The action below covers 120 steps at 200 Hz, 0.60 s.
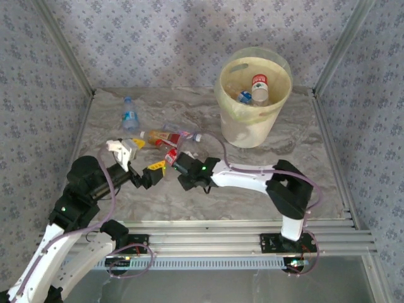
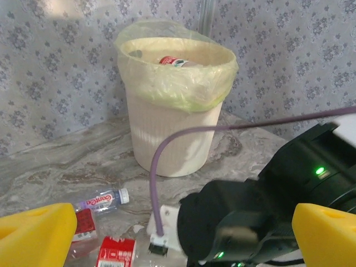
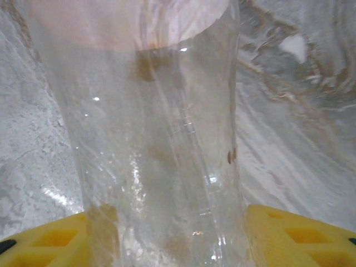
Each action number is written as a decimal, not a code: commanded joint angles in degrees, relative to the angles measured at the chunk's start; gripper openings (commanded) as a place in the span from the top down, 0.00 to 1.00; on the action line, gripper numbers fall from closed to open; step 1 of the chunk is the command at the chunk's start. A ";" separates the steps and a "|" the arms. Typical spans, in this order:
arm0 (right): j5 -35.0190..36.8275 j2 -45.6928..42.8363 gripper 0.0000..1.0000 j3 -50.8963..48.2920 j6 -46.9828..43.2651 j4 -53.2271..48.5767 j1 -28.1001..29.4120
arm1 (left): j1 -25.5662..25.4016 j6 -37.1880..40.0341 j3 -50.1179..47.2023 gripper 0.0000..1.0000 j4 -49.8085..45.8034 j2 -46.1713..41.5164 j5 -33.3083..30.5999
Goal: Put the plastic bottles in the bin
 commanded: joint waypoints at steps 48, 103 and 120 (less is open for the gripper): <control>0.45 -19.94 0.40 -5.00 -6.67 -5.14 -5.29 | 0.27 -8.47 6.89 0.00 10.75 9.36 3.07; 0.86 -31.77 0.38 1.94 -14.08 -13.37 -13.31 | 0.21 -8.84 15.56 0.00 14.72 21.64 8.49; 1.04 -32.86 0.38 5.67 -16.10 -16.14 -16.43 | 0.19 -7.99 17.59 0.00 16.10 25.52 12.28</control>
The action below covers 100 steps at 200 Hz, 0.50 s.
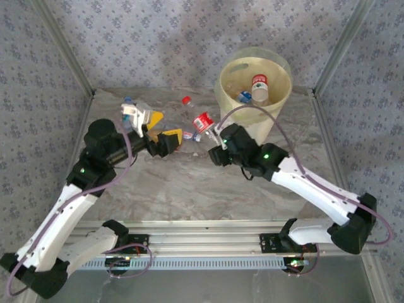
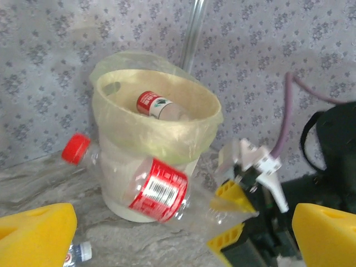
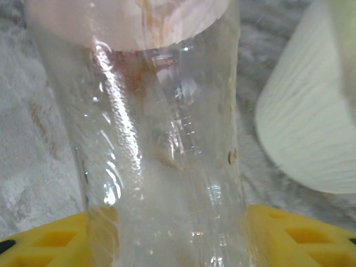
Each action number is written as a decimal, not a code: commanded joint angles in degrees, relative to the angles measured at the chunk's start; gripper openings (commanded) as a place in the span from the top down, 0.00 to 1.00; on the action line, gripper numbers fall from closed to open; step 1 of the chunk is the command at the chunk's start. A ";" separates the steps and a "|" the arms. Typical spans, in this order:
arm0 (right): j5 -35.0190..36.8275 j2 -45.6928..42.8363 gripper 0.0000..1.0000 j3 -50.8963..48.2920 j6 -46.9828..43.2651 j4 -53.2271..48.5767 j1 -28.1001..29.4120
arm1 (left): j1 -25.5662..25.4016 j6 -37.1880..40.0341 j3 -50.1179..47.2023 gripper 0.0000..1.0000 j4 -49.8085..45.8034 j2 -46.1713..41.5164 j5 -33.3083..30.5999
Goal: Put the plastic bottles in the bin
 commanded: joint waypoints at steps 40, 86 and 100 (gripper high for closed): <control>-3.75 -1.73 0.38 12.52 -9.05 -7.21 -14.64 | 0.16 0.27 2.81 0.00 9.68 9.39 9.05; -10.14 2.70 0.38 19.28 -10.76 -6.30 -25.60 | 0.15 1.48 -2.99 0.00 11.93 9.93 10.27; -11.46 4.95 0.37 21.74 -11.08 -6.49 -27.63 | -0.17 2.52 -3.35 0.00 10.85 9.99 10.37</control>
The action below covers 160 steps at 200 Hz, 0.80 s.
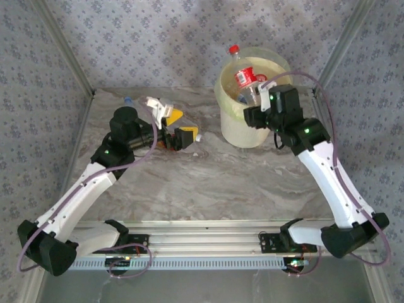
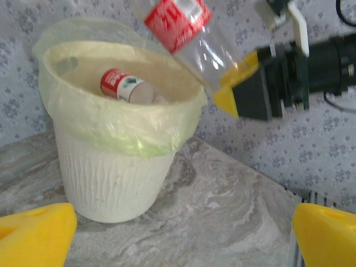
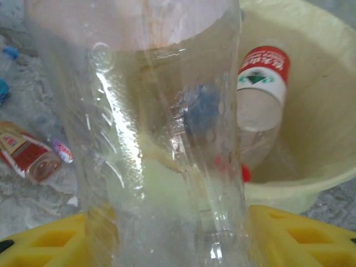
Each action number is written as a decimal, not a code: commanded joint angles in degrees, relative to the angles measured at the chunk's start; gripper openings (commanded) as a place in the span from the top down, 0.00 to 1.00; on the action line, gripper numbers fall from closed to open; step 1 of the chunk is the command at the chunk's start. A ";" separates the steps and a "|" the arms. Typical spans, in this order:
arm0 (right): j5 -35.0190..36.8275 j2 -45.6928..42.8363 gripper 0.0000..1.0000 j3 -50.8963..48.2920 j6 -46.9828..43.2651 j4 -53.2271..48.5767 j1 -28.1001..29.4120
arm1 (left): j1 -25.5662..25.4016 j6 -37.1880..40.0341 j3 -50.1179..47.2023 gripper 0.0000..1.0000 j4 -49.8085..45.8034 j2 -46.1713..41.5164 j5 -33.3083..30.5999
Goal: Put the plastic bottles in the bin
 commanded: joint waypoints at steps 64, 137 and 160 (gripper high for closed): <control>-6.07 14.41 0.36 14.67 -4.38 -2.91 -7.55 | -1.69 4.23 -2.16 0.00 0.20 0.24 -0.39; -6.01 20.15 0.36 15.72 -3.87 -4.18 -9.63 | -2.84 7.69 -0.51 0.00 -4.20 0.79 -1.36; -6.12 21.24 0.36 15.90 -3.10 -4.17 -9.89 | -2.86 8.38 0.21 0.00 -5.61 1.05 -1.89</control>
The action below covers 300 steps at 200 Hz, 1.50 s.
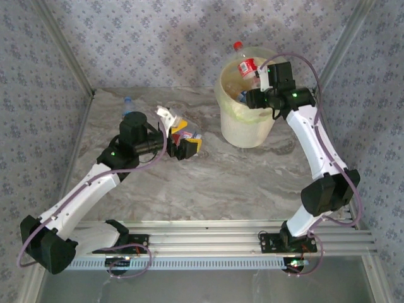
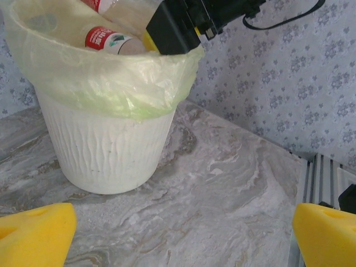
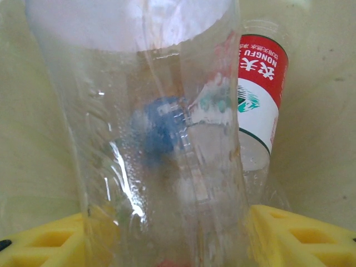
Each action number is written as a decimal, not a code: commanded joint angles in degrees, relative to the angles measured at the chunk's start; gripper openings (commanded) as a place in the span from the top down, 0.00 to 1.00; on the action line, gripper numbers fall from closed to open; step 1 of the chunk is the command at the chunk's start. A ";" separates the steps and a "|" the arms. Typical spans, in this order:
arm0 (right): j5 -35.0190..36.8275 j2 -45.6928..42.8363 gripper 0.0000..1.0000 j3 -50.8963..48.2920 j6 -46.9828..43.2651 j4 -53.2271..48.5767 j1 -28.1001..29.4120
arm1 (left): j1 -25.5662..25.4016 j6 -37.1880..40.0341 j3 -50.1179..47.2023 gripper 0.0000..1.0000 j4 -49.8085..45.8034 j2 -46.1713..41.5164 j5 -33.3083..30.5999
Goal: Put the plastic bottles in the bin
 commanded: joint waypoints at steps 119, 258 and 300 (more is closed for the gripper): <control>0.02 2.11 0.21 1.76 0.73 -0.72 -0.73 | -0.27 2.70 2.50 0.00 -2.51 -0.07 -1.87; -7.57 -6.30 0.20 0.86 7.65 3.33 -0.05 | -0.17 3.52 2.47 0.00 -3.40 -1.64 -5.21; -10.02 -13.68 0.20 -9.80 6.00 8.52 9.10 | 1.17 8.69 2.83 0.01 -6.99 -2.79 -10.75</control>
